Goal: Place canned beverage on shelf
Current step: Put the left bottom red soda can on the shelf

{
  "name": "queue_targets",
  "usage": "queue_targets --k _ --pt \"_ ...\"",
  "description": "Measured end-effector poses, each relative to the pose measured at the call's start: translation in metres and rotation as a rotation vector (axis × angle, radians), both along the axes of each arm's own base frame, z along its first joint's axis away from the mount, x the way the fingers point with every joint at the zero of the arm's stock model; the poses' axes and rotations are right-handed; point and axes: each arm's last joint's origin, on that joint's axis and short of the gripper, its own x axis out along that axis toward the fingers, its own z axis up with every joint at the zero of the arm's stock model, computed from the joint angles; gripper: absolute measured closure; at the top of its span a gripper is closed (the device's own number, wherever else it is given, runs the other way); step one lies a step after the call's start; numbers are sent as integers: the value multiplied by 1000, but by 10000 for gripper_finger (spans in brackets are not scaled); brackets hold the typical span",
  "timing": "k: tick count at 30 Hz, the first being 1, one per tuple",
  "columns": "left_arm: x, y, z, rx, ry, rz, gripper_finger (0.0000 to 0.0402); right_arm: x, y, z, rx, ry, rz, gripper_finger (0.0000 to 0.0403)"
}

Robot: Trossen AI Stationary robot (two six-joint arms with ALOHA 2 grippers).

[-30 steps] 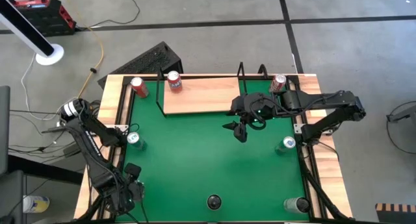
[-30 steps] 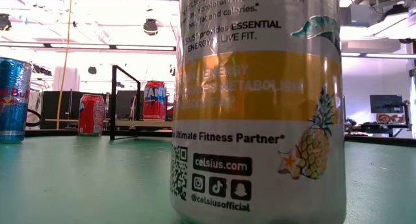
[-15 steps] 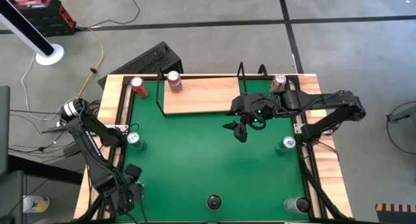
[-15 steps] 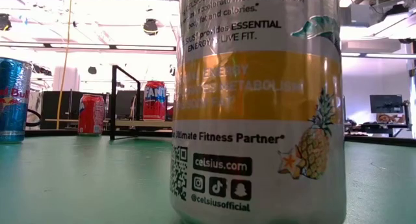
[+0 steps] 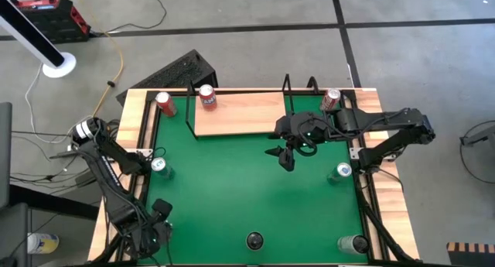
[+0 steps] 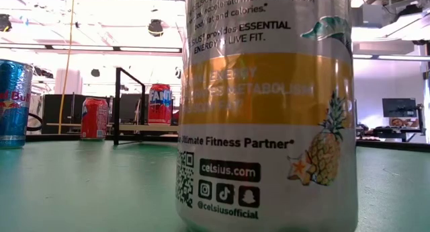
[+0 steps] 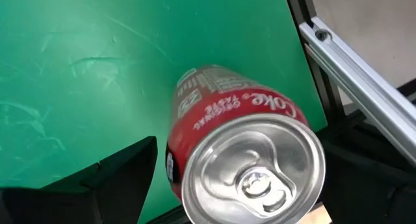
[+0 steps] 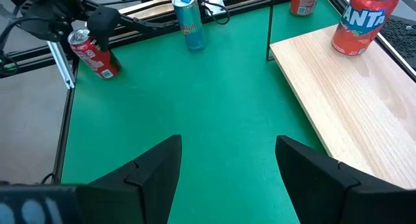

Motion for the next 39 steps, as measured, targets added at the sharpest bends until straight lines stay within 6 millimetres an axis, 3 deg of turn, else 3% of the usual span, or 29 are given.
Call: queue_targets --k 4,9,15,20,29,35,39 --pt "5 3 0 0 -5 21 55 0 0 0 0 0 0 128" --pt "12 8 1 -5 -1 21 115 0 1 0 3 -1 0 128" --pt "20 14 2 -14 1 27 116 -1 7 0 5 -1 21 128" --pt "34 31 8 -21 -30 77 117 -5 13 0 -32 20 70 128" --pt "70 79 27 -61 -98 259 117 -40 10 13 -64 61 99 128" --pt "102 118 55 -87 -209 434 117 -76 1 32 -120 -13 123 128" --pt "122 150 81 -64 -337 566 117 -102 -9 34 -131 -60 93 128"
